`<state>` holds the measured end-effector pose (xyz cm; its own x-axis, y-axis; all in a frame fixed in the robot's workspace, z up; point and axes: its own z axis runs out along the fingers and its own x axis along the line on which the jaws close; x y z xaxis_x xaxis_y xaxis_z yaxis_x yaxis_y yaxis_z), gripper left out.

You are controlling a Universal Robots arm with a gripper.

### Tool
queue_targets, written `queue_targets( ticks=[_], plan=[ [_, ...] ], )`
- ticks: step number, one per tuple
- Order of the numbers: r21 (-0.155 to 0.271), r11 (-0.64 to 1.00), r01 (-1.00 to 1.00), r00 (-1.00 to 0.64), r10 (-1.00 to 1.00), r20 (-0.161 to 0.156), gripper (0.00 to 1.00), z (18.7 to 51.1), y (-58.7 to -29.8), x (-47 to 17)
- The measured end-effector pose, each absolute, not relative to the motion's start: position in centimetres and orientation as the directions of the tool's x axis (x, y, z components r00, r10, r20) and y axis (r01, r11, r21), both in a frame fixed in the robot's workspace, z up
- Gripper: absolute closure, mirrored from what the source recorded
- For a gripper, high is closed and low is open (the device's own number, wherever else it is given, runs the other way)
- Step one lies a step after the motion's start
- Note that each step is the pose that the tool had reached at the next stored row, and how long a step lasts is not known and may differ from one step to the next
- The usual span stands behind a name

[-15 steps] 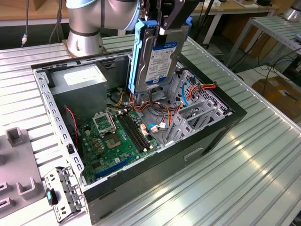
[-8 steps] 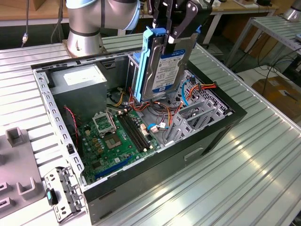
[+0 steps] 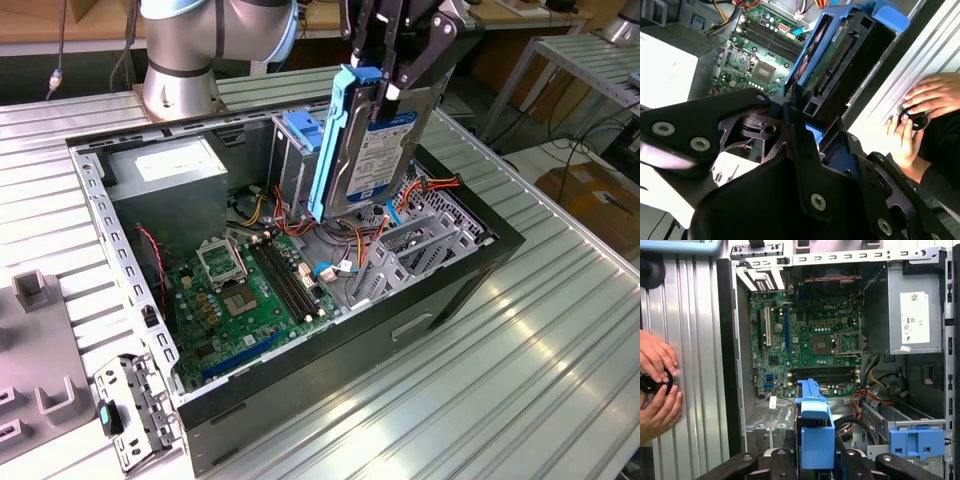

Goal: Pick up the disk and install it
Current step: 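Insert the disk into the insertion slot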

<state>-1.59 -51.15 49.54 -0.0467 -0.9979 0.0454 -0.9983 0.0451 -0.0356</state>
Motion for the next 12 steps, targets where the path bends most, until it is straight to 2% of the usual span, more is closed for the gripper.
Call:
queue_targets(
  ticks=[12],
  plan=[
    [-0.036, 0.045, -0.998, -0.047, -0.998, 0.046, 0.63, 49.1, -53.0, 1.2]
  ],
)
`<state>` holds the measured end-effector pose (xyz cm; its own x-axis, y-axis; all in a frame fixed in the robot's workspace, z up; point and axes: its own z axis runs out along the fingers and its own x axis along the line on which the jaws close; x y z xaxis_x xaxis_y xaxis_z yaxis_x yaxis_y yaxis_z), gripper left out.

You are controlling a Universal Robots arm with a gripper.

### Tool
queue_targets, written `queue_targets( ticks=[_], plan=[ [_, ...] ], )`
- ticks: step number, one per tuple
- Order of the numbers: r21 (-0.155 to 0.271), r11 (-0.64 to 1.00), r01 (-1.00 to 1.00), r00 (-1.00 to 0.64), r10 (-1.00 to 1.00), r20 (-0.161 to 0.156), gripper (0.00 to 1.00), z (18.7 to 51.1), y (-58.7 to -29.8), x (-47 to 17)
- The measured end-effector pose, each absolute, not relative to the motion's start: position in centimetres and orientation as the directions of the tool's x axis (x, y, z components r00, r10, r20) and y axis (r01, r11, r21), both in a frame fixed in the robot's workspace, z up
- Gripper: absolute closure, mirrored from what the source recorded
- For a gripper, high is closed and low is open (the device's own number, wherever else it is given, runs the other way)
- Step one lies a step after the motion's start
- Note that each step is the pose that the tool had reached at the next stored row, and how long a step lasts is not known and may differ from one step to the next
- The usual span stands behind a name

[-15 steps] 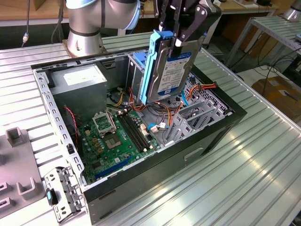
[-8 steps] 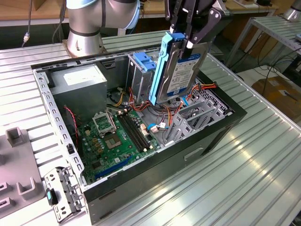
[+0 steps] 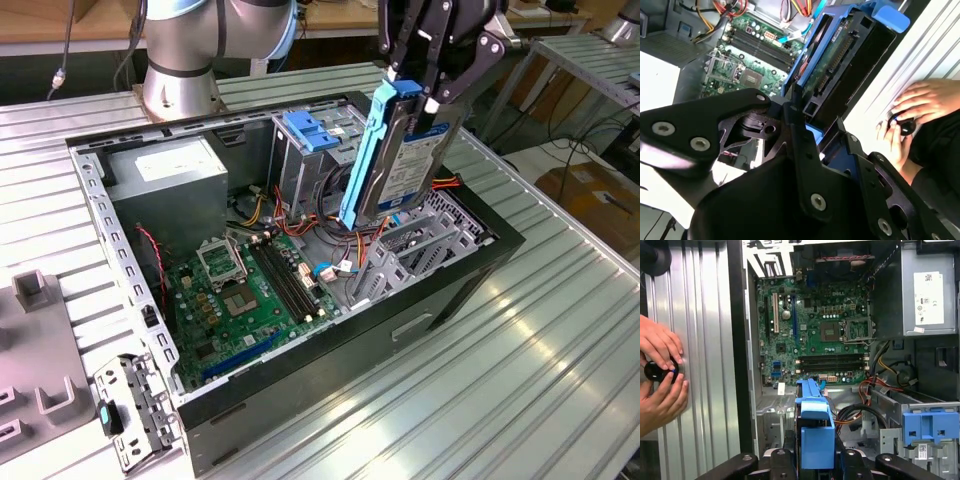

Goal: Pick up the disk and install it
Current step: 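Insert the disk into the insertion slot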

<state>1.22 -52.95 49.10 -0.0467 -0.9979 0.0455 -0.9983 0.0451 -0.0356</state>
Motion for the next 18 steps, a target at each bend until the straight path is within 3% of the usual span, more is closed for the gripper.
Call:
queue_targets(
  ticks=[18],
  plan=[
    [-0.036, 0.048, -0.998, -0.050, -0.998, 0.047, 0.63, 47.4, -54.3, 6.2]
  ],
)
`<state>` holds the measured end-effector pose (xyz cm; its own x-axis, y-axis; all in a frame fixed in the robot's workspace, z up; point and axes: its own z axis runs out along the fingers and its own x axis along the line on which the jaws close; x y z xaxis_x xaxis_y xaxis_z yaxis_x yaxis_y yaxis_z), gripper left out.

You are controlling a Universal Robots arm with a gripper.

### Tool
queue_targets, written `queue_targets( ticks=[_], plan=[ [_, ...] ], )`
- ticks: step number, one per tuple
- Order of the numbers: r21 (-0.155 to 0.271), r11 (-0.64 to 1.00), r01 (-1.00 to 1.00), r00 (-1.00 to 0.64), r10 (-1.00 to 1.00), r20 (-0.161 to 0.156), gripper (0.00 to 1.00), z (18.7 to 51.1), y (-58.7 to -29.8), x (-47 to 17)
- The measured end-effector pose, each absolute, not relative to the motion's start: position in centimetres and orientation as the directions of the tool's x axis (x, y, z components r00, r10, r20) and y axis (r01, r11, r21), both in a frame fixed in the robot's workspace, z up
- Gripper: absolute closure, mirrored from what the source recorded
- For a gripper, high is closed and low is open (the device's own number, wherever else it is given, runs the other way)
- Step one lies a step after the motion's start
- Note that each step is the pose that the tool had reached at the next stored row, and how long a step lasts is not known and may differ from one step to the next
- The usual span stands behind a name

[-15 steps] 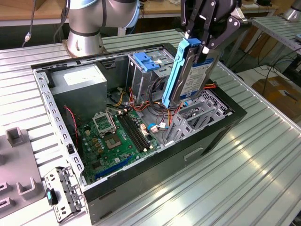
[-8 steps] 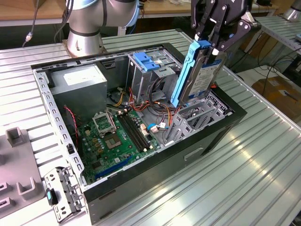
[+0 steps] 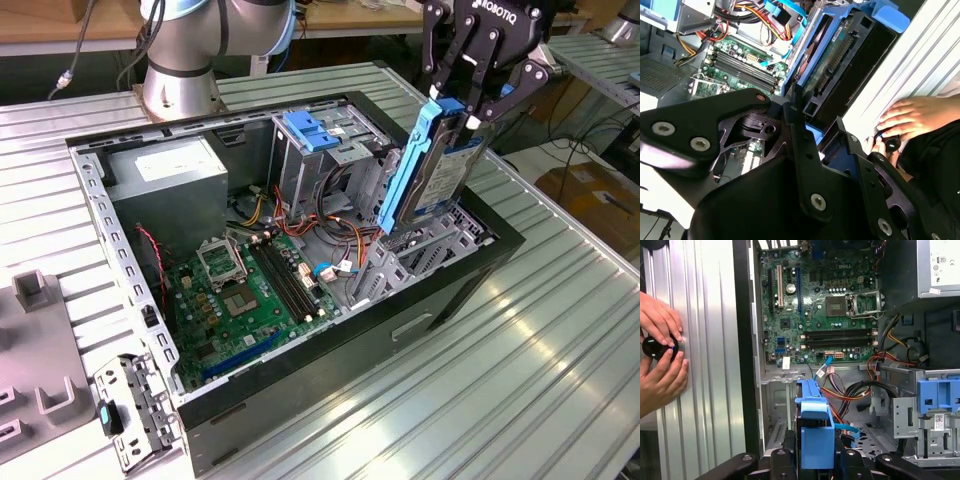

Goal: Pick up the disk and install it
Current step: 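Insert the disk into the insertion slot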

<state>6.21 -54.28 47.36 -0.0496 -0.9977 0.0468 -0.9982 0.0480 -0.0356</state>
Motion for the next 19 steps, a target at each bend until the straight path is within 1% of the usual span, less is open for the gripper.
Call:
queue_targets(
  ticks=[19],
  plan=[
    [-0.028, 0.052, -0.998, -0.054, -0.997, 0.047, 0.63, 45.7, -54.9, 6.7]
  ],
)
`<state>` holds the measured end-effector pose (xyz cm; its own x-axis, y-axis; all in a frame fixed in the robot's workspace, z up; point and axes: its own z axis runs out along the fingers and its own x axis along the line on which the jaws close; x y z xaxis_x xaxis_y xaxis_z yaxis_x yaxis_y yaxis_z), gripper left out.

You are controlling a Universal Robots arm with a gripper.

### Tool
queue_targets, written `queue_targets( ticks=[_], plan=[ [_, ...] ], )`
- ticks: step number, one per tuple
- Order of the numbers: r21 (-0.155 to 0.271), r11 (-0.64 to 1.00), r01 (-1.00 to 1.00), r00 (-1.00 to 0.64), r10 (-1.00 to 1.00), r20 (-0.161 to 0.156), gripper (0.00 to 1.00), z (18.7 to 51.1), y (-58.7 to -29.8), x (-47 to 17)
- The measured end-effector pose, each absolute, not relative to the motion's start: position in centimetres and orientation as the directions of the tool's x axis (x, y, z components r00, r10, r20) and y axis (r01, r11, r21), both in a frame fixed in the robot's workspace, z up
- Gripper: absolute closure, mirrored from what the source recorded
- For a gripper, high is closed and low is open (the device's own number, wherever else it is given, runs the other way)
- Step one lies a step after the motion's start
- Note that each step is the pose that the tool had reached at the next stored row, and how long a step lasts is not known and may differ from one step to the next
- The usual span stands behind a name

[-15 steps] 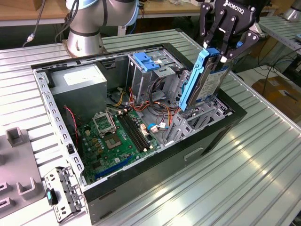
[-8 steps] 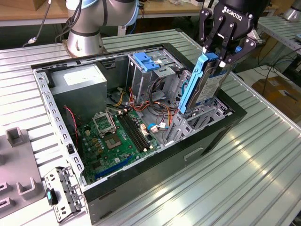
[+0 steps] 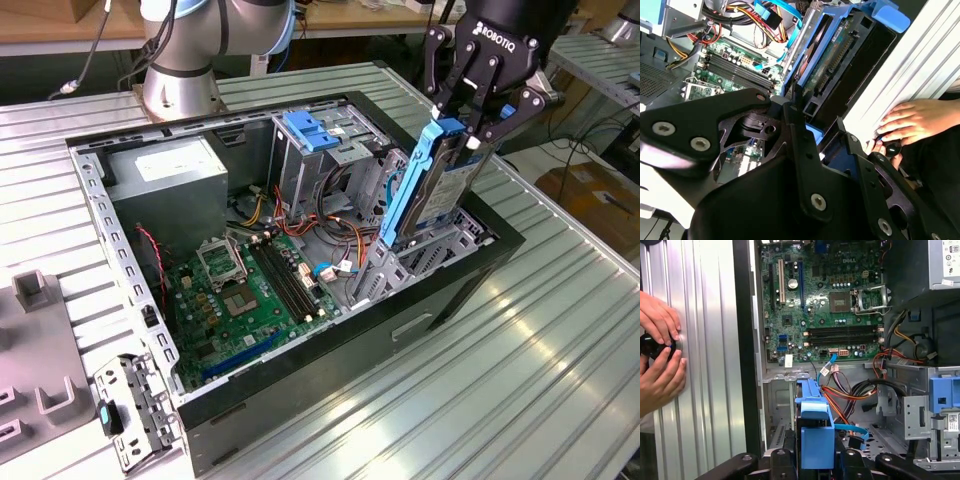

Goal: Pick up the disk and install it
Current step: 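Insert the disk into the insertion slot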

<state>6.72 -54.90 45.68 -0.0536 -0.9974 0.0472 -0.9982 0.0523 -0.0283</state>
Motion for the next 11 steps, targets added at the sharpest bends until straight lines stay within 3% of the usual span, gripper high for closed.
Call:
queue_targets(
  ticks=[11],
  plan=[
    [-0.020, 0.053, -0.998, -0.054, -0.997, 0.048, 0.63, 45.09, -54.90, 7.09]
  ],
)
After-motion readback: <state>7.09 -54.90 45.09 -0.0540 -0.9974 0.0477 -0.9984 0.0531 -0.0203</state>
